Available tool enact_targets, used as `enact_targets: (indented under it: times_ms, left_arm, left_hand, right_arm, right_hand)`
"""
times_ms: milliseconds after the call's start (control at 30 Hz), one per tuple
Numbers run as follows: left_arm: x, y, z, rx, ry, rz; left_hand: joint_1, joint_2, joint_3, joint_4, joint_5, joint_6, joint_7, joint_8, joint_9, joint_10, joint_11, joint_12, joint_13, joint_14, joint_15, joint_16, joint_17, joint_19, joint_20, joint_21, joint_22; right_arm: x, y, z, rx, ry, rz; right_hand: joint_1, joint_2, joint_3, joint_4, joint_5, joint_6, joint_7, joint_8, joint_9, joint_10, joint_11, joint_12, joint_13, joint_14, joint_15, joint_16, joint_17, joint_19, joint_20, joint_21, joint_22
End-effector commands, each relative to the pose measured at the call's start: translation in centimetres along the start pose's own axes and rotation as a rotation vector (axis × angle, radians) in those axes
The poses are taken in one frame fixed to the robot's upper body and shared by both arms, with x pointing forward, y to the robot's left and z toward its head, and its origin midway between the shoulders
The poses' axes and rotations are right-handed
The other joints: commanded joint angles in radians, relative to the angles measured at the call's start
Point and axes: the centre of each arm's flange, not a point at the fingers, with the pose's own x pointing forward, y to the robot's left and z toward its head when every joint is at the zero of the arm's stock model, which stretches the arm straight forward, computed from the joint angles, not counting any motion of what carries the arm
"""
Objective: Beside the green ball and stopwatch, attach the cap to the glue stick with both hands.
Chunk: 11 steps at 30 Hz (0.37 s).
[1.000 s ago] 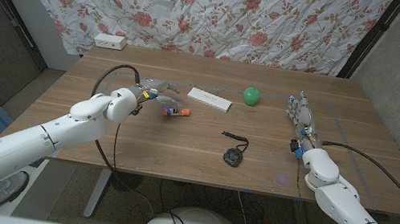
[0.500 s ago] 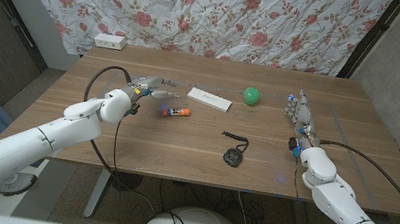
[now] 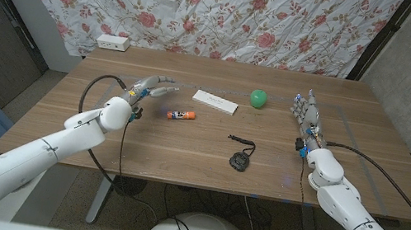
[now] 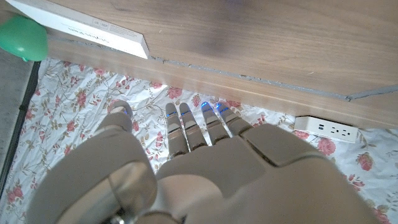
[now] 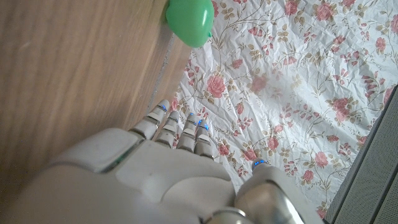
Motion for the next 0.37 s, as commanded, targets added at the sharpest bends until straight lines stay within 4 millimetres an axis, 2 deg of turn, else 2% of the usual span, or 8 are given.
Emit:
enact_targets:
  times_ms: [33,300,367]
  left_arm:
    - [0.6,0.0,-1.8,-0.302,0.022,0.077]
    - [1.7,-0.3,-2.6,-0.417,0.004,0.084]
    - [1.9,-0.5,-2.8,-0.490,-0.007,0.109]
  left_hand:
    - [-0.005,0.020,0.012,0.003,0.000,-0.010,0.005,0.000,0.000,-0.002,0.009,0.003,0.003,0.004,-0.030,0.003,0.003,0.012,0.005,0.009,0.003]
    - [-0.019,0.036,0.019,0.006,0.001,-0.016,0.008,-0.001,-0.001,-0.017,0.002,-0.001,0.003,-0.005,-0.031,0.000,0.003,0.016,-0.004,0.007,0.003]
    - [-0.025,0.041,0.021,0.007,0.002,-0.023,0.009,-0.003,-0.002,-0.024,0.001,-0.003,0.003,-0.009,-0.030,-0.001,0.003,0.016,-0.006,0.007,0.003]
  right_arm:
    - [1.0,0.7,-0.1,0.023,0.017,0.013]
    - [1.6,1.7,0.2,0.034,0.015,0.027]
    - [1.7,2.1,0.5,0.033,0.009,0.035]
  right_hand:
    - [-0.008,0.053,0.006,0.001,-0.001,0.001,0.006,0.008,0.002,0.007,0.008,0.005,0.003,0.012,-0.001,0.005,0.002,0.011,-0.002,0.006,0.000]
    - [-0.009,0.053,0.006,0.001,-0.002,0.004,0.005,0.009,0.002,0.008,0.008,0.005,0.003,0.015,0.000,0.005,0.003,0.013,-0.002,0.006,0.000]
    - [-0.009,0.053,0.007,0.002,-0.002,0.005,0.004,0.009,0.002,0.008,0.008,0.005,0.003,0.014,0.001,0.004,0.003,0.014,-0.002,0.006,0.000]
